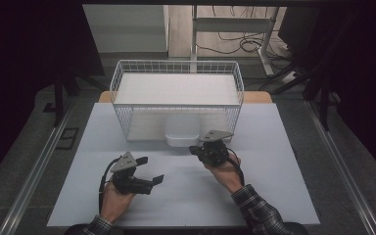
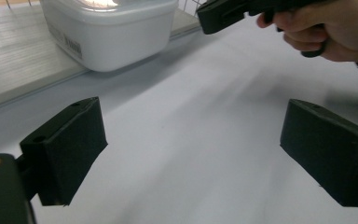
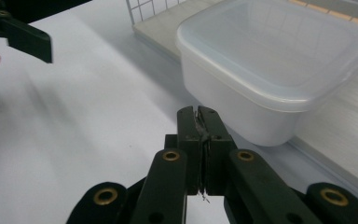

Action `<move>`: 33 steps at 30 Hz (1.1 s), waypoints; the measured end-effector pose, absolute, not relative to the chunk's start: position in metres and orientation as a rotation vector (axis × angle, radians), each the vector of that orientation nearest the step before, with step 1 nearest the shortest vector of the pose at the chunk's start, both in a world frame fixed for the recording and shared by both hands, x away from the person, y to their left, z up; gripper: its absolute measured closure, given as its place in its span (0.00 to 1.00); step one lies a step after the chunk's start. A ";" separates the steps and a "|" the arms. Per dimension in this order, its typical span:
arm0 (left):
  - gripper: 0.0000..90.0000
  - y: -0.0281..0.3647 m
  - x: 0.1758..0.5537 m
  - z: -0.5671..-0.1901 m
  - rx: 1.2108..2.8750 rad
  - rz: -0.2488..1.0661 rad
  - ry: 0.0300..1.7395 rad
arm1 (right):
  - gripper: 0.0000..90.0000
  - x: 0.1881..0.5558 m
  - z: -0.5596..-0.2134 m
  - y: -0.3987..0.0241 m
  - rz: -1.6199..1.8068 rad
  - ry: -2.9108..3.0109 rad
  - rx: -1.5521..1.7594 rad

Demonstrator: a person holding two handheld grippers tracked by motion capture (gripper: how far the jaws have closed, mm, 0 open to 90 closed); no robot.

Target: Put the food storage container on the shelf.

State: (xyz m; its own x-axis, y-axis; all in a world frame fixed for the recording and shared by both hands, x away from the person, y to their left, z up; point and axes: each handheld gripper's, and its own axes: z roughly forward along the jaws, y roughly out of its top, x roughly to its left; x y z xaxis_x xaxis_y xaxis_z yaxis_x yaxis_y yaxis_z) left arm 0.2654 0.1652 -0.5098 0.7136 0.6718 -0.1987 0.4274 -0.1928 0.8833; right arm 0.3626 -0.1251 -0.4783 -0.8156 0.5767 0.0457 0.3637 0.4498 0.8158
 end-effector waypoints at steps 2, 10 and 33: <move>0.07 0.168 0.262 -0.510 1.834 0.277 0.860 | 0.97 0.364 -0.480 -0.122 1.298 2.472 0.816; 0.05 0.174 0.249 -0.512 1.854 0.292 0.874 | 0.97 0.376 -0.490 -0.113 1.292 2.468 0.839; 0.07 0.179 0.244 -0.519 1.858 0.329 0.866 | 0.97 0.413 -0.503 -0.085 1.210 2.477 0.848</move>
State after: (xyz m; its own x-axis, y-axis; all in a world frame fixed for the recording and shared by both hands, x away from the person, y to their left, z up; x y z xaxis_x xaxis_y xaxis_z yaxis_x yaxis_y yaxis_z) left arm 0.2438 0.1792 -0.5189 0.7046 0.6925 -0.1549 0.4155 -0.2256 0.8812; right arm 0.4130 -0.0850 -0.5033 -0.7970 0.6035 0.0243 0.3900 0.4835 0.7836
